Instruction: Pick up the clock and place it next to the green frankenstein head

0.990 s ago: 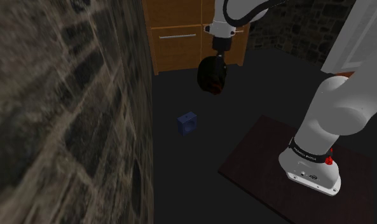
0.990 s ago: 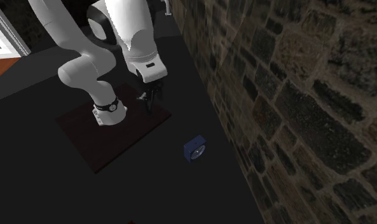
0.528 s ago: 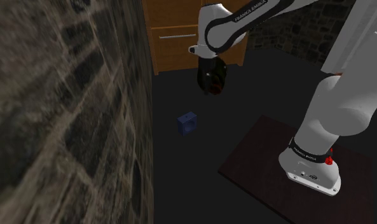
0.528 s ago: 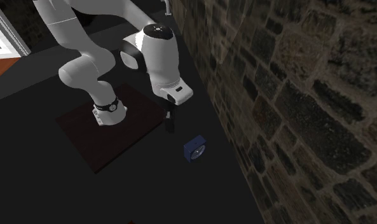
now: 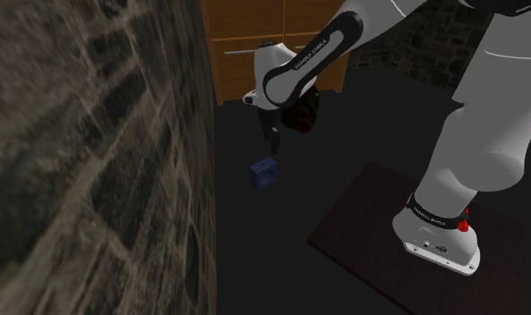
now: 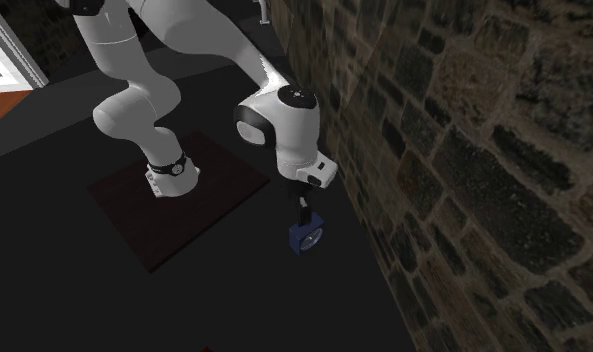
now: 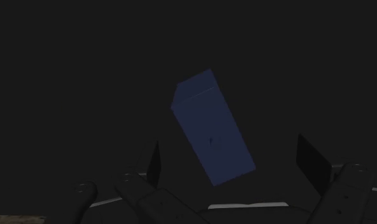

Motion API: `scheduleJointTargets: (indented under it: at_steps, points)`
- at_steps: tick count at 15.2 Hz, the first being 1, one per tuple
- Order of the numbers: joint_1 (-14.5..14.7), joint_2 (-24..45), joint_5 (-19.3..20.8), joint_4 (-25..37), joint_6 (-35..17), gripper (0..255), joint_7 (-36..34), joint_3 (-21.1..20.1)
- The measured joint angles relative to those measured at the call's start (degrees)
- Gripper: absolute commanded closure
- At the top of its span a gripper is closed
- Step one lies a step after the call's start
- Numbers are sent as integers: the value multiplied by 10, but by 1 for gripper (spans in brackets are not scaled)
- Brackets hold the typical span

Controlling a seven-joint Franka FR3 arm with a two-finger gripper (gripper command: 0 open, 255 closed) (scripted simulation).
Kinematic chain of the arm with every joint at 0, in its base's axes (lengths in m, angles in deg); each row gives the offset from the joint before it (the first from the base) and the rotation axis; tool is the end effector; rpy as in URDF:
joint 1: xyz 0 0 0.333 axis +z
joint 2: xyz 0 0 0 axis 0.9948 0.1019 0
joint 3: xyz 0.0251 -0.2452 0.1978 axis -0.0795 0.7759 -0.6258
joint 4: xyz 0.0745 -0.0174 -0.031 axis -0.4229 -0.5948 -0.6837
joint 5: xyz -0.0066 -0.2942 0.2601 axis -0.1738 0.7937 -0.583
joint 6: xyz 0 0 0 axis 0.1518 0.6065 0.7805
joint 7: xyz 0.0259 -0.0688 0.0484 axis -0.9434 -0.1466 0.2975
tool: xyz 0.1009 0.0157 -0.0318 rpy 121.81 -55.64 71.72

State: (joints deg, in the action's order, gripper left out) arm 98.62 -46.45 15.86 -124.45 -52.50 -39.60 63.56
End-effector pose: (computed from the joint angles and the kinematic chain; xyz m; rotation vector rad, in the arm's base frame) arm 0.5137 0.1107 0.3193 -2.7561 -1.4975 -0.0022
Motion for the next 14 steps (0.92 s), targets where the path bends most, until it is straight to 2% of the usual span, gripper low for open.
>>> scheduleJointTargets:
  at_steps: [6,14]
  points:
    - [12,107,11,45,-57,0,64,-19]
    - [14,162,13,46,-109,0,68,-22]
